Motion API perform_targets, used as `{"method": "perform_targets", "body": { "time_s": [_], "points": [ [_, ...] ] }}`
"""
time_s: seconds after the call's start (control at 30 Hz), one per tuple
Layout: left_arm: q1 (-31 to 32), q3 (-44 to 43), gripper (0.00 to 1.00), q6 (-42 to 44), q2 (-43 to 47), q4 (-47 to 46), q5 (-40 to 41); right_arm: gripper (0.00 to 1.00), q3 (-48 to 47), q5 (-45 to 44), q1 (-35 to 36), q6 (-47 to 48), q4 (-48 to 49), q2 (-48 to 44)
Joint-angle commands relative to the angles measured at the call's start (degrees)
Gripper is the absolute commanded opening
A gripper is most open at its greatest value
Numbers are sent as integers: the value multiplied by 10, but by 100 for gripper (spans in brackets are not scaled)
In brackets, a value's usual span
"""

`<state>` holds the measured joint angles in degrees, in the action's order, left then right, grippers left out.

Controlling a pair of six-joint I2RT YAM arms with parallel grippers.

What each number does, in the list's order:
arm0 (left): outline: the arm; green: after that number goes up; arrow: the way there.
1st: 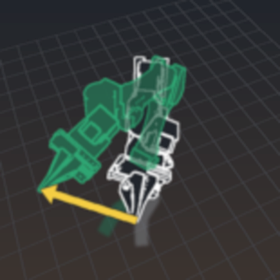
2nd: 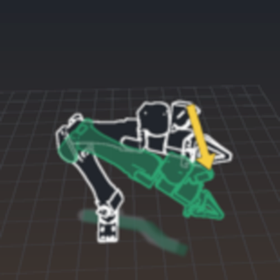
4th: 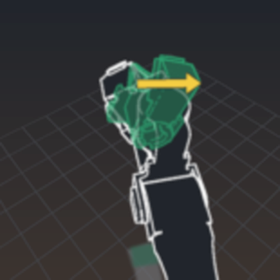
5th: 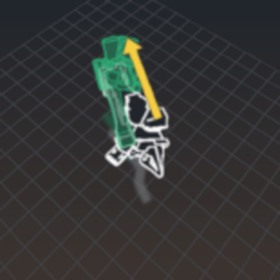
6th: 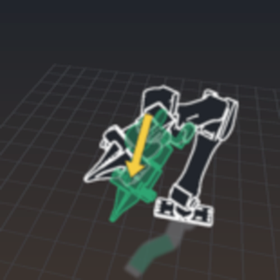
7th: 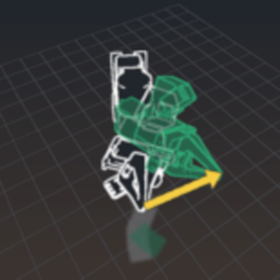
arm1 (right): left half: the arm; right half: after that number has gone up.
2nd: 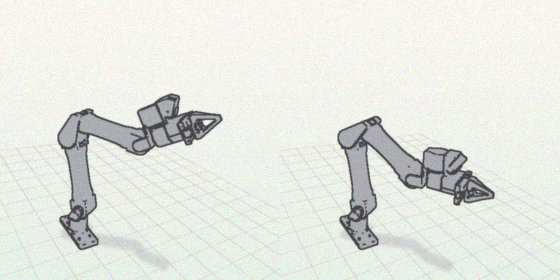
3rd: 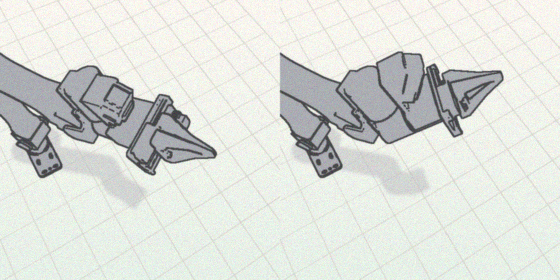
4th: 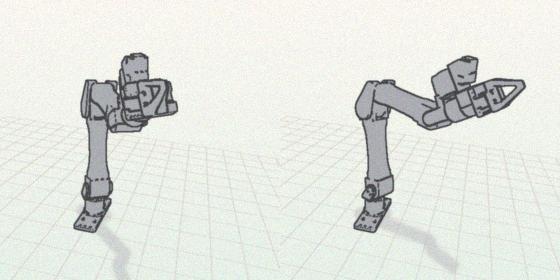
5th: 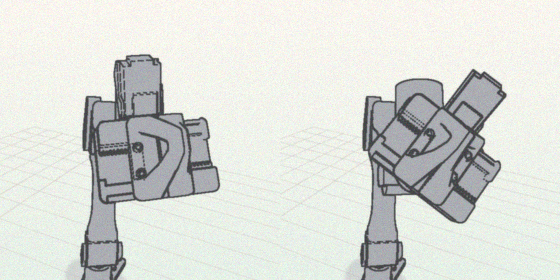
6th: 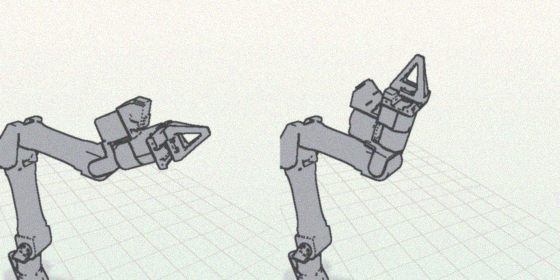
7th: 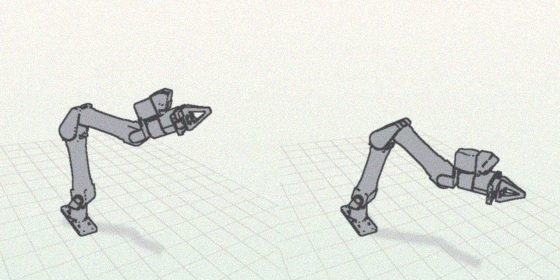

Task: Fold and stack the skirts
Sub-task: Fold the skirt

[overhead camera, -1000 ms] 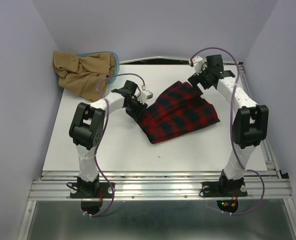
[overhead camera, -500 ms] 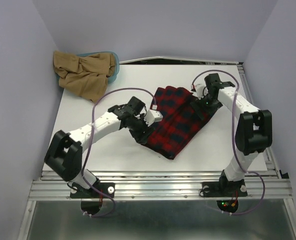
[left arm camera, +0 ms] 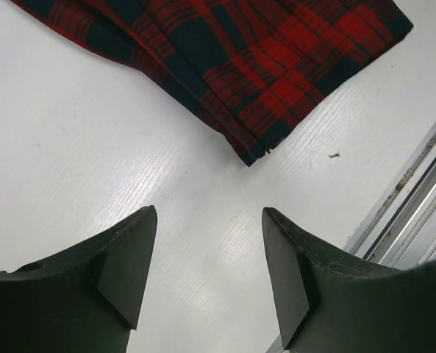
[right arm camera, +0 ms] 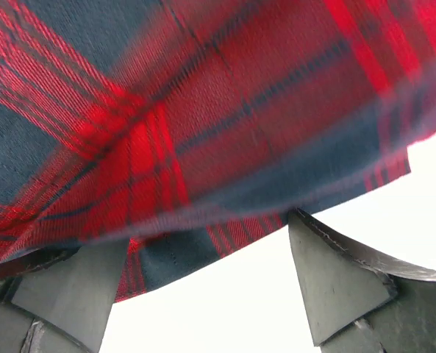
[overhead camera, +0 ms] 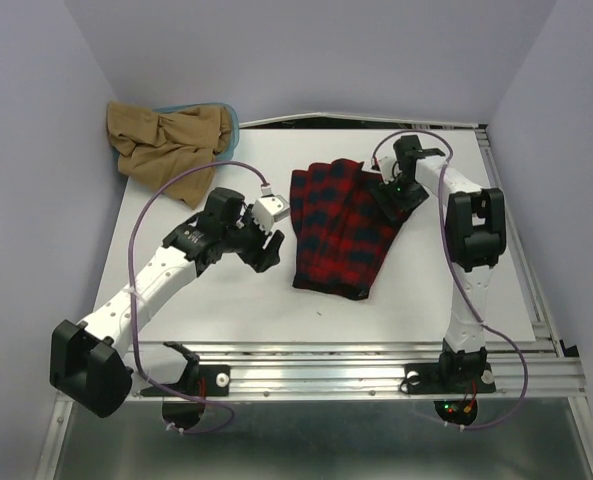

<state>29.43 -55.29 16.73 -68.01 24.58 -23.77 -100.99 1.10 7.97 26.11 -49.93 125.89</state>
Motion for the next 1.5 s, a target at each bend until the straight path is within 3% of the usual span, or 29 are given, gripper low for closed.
{"method": "perform_targets", "body": {
  "time_s": [0.0,0.17,0.3,0.43,0.63,0.97,1.23,1.47],
  "points": [
    [5,20,69,36,-2,-43,-1,92,-33,-21,-1,28,54,-1],
    [13,47,66,45,-19,-116,14,92,-42,29,15,-3,52,-85],
    [24,13,66,1,-75,-169,40,89,-55,65,38,-30,36,-112],
    [19,-109,66,-87,-186,-207,98,72,-59,69,43,-54,6,-104],
    [3,-298,66,-164,-359,-222,108,60,45,60,43,-64,38,-103],
    [-5,-506,66,-216,-572,-241,64,55,113,21,43,-81,103,-83],
    [-5,-507,66,-242,-616,-315,3,55,128,15,43,-77,113,-84],
    [-8,-529,52,-267,-656,-342,-30,55,126,12,43,-74,112,-84]
  ]
}}
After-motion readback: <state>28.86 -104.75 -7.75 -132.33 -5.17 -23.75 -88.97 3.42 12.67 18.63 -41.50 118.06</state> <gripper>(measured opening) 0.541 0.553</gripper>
